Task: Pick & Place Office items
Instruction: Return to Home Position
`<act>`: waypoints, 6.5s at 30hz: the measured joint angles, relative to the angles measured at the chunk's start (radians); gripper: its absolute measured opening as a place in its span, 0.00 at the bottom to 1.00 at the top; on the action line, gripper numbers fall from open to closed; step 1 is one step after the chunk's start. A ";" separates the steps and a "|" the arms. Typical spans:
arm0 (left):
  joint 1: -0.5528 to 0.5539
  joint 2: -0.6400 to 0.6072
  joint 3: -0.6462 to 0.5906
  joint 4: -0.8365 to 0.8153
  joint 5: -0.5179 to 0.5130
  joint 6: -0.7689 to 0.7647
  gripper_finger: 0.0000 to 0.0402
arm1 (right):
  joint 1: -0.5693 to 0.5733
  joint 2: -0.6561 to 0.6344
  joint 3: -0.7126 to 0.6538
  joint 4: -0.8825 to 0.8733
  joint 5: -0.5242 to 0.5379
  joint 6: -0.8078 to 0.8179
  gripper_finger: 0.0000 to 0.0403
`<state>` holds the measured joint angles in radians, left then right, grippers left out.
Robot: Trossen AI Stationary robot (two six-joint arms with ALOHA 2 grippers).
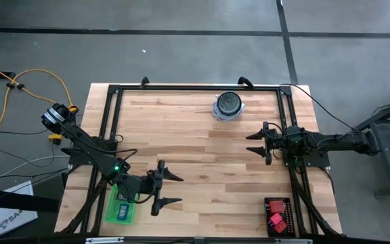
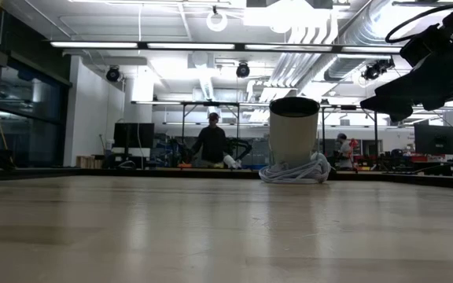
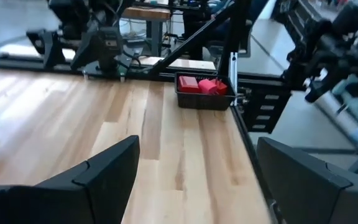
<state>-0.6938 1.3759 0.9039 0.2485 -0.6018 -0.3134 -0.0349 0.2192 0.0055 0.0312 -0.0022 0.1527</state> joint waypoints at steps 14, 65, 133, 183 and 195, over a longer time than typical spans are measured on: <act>0.118 -0.003 0.000 0.150 0.030 0.128 0.79 | 0.000 0.000 0.000 0.001 0.000 0.000 0.54; 0.959 -0.040 -0.611 0.683 0.872 0.062 0.79 | 0.000 0.000 0.000 0.000 -0.001 0.000 0.54; 1.217 -0.970 -0.879 0.056 1.015 0.035 0.79 | 0.000 0.000 0.000 0.000 -0.001 0.000 0.54; 1.249 -1.323 -0.880 -0.226 0.966 0.020 0.79 | 0.000 0.000 0.000 0.000 -0.001 0.000 0.54; 1.248 -1.322 -0.880 -0.222 0.967 0.028 0.79 | 0.000 0.000 0.000 0.000 -0.001 0.000 0.54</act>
<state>0.5545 0.0540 0.0235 0.0269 0.3656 -0.2852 -0.0349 0.2192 0.0059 0.0308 -0.0029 0.1526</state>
